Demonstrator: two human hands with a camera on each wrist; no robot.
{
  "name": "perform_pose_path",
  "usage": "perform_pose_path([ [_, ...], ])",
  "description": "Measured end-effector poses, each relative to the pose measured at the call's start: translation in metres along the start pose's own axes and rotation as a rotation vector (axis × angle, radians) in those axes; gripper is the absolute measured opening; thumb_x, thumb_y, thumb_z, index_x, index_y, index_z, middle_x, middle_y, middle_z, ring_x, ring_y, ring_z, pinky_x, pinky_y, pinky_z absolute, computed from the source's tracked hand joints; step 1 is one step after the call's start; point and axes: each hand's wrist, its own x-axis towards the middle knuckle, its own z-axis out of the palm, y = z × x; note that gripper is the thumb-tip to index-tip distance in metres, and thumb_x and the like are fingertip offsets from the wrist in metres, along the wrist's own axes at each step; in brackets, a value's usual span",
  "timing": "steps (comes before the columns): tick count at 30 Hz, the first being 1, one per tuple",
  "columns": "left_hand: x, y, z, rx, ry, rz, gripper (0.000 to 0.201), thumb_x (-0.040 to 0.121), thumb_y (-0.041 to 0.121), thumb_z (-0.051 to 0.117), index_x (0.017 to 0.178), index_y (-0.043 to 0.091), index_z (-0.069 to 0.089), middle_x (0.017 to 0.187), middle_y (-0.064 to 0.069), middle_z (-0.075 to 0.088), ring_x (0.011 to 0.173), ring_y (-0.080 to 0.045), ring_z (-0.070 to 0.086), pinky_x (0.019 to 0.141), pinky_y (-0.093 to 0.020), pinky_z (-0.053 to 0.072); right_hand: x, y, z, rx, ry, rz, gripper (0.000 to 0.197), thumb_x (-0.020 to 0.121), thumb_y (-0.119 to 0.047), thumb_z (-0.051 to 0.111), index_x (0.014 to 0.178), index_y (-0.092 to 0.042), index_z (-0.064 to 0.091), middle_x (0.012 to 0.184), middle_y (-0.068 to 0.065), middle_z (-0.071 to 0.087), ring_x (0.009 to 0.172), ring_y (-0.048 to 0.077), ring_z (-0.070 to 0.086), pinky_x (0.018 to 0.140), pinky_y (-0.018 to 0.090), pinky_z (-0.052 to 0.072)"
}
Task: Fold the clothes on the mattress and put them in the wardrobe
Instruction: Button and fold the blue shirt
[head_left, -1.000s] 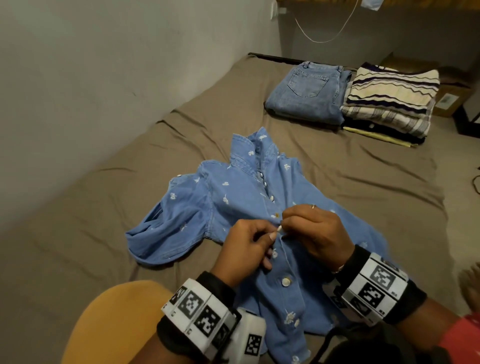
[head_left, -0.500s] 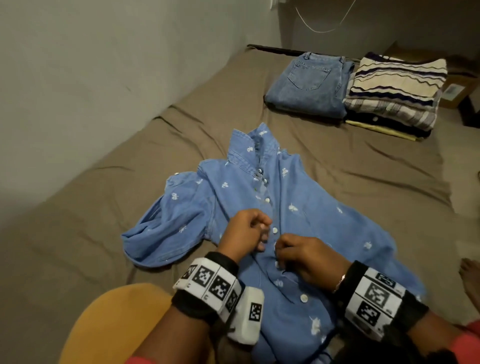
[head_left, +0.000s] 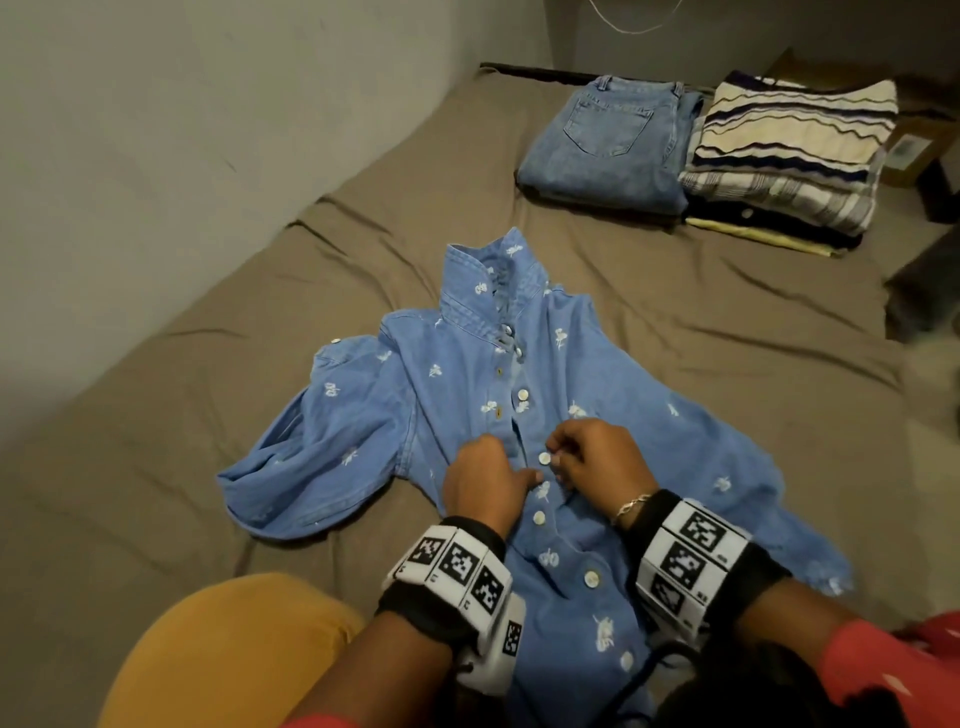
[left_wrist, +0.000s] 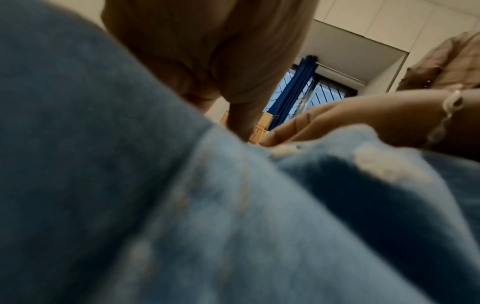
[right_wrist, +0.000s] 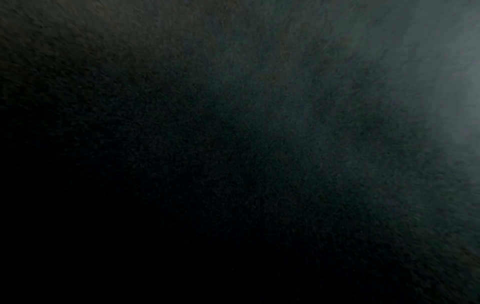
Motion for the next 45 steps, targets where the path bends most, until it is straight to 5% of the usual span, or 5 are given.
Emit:
perform_pose_path([
  [8, -0.005, -0.002, -0.003, -0.215, 0.112, -0.01, 0.032, 0.083, 0.007, 0.054, 0.057, 0.019, 0.039, 0.087, -0.017, 0.065, 0.088, -0.033, 0.061, 0.075, -0.036, 0.048, -0.001, -0.008, 0.002, -0.221, -0.028, -0.017, 0.007, 0.083, -0.017, 0.06, 0.084, -0.01, 0.063, 0.092, 0.008, 0.065, 0.091, 0.024, 0.06, 0.078, 0.029, 0.044],
  [21, -0.028, 0.004, -0.024, -1.158, 0.018, -0.115, 0.021, 0.089, -0.008, 0.052, 0.072, 0.005, 0.054, 0.068, -0.01, 0.058, 0.05, -0.009, 0.06, 0.048, -0.018, 0.053, -0.011, -0.034, -0.011, 0.333, 0.065, -0.047, 0.027, 0.073, -0.002, 0.073, 0.058, -0.02, 0.059, 0.052, -0.001, 0.059, 0.047, 0.009, 0.056, 0.054, 0.023, 0.05],
  [30, -0.031, 0.005, -0.025, -1.203, -0.032, -0.111, 0.023, 0.09, -0.006, 0.052, 0.07, 0.004, 0.059, 0.048, 0.003, 0.062, 0.047, -0.006, 0.061, 0.051, -0.017, 0.054, -0.014, -0.036, -0.006, 0.347, 0.113, -0.033, 0.026, 0.078, -0.002, 0.069, 0.06, -0.017, 0.059, 0.055, 0.003, 0.062, 0.053, 0.02, 0.063, 0.06, 0.032, 0.056],
  [40, -0.034, 0.003, -0.01, -0.847, 0.255, 0.166, 0.03, 0.086, -0.015, 0.049, 0.082, 0.009, 0.068, 0.081, -0.002, 0.059, 0.072, -0.016, 0.065, 0.066, -0.02, 0.055, -0.009, -0.034, -0.009, 0.701, 0.001, 0.091, 0.019, 0.083, 0.002, 0.062, 0.066, -0.006, 0.064, 0.058, 0.007, 0.061, 0.05, 0.014, 0.061, 0.055, 0.024, 0.055],
  [45, -0.041, 0.003, -0.007, -0.627, 0.336, 0.338, 0.035, 0.076, -0.022, 0.047, 0.085, 0.0, 0.072, 0.077, 0.009, 0.053, 0.073, 0.005, 0.057, 0.066, -0.006, 0.047, -0.008, -0.031, -0.008, 0.771, -0.009, 0.146, 0.018, 0.082, -0.001, 0.065, 0.065, -0.002, 0.059, 0.058, 0.011, 0.056, 0.041, 0.011, 0.055, 0.045, 0.02, 0.051],
])
